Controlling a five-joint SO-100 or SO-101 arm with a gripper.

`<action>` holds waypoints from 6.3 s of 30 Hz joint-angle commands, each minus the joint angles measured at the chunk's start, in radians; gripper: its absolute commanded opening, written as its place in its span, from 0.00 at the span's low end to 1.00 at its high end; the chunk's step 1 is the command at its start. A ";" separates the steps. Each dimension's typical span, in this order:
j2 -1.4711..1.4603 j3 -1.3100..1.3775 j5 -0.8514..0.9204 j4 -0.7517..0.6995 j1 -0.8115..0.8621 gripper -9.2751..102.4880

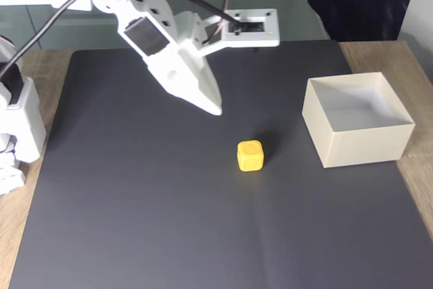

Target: Grasp a cube block and put it in the white box.

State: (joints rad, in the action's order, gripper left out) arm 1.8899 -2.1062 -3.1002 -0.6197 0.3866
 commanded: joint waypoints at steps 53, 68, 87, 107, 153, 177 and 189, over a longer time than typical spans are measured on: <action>-0.594 0.479 -0.129 -0.026 0.175 0.38; -0.646 0.488 -0.144 0.003 0.109 0.39; -0.672 0.500 -0.282 -0.041 0.063 0.30; -0.686 0.500 -0.325 -0.078 0.058 0.11; -0.650 1.068 -0.232 0.087 -0.048 0.08; -1.062 1.416 -0.209 0.046 -0.041 0.08; -1.054 1.416 -0.181 0.041 -0.015 0.31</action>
State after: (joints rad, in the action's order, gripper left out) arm 0.8115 -0.7455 -3.2889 -0.5737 0.3559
